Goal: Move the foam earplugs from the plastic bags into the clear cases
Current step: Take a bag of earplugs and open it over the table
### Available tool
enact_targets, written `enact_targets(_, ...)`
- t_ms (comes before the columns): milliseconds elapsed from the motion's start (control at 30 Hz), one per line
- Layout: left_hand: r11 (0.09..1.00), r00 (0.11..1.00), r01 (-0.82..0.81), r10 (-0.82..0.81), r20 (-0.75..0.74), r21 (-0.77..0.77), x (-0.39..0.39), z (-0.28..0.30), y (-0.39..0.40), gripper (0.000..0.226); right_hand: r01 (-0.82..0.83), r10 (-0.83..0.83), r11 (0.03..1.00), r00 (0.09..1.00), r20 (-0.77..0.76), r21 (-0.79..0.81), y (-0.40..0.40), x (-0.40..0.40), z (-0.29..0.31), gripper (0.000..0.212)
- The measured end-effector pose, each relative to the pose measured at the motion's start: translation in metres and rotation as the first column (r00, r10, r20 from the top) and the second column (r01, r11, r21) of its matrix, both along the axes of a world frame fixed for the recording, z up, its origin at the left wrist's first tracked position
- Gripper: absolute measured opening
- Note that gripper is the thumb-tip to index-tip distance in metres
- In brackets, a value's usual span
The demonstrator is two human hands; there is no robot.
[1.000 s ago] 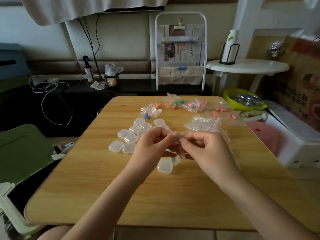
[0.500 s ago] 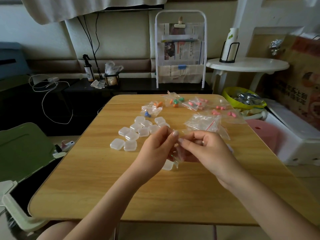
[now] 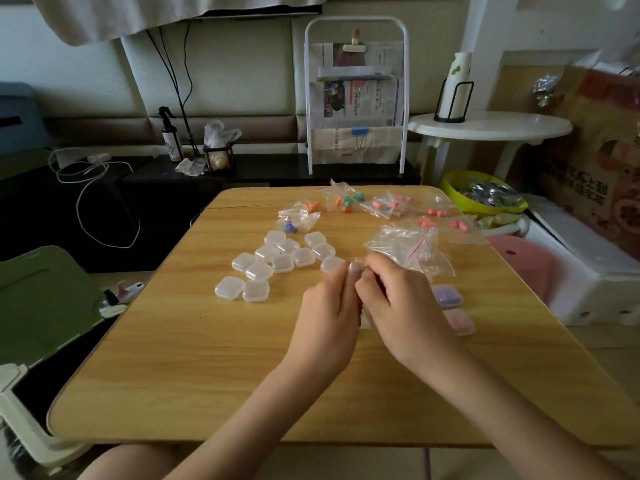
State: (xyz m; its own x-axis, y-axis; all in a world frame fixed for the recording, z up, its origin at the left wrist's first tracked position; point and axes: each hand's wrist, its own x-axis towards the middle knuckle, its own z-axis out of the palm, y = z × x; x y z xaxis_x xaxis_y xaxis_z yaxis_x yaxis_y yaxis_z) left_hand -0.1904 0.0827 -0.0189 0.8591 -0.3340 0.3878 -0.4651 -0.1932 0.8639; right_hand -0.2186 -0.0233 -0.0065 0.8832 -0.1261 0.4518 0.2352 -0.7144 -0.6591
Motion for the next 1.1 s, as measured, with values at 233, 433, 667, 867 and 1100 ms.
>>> enact_targets(233,0.959,0.980,-0.173,0.144,0.140,0.226,0.001,-0.006,0.001,0.034,0.109,-0.107,0.974,0.994,0.020,-0.200,0.005,0.001,-0.004,0.032)
enact_targets(433,0.860,0.946,-0.292,0.194,0.261,0.419,0.002,-0.003,0.006,0.030,0.257,-0.200,0.899,0.962,0.188,-0.356,0.002,-0.001,-0.001,0.021)
enact_targets(667,0.912,0.953,-0.266,0.201,0.227,0.312,0.016,-0.002,0.011,0.044,0.145,-0.076,0.868,0.984,0.161,-0.474,0.000,-0.004,0.000,0.035)
enact_targets(867,0.918,0.947,-0.271,0.201,0.252,0.289,0.016,-0.005,0.013,0.051,0.016,0.007,0.945,0.998,0.069,-0.328,-0.001,-0.002,0.000,0.029)
enact_targets(1100,0.970,0.960,-0.167,0.118,0.255,0.178,0.012,-0.003,0.007,0.042,-0.079,0.033,0.943,0.989,-0.144,-0.324,0.001,0.004,-0.004,0.034)
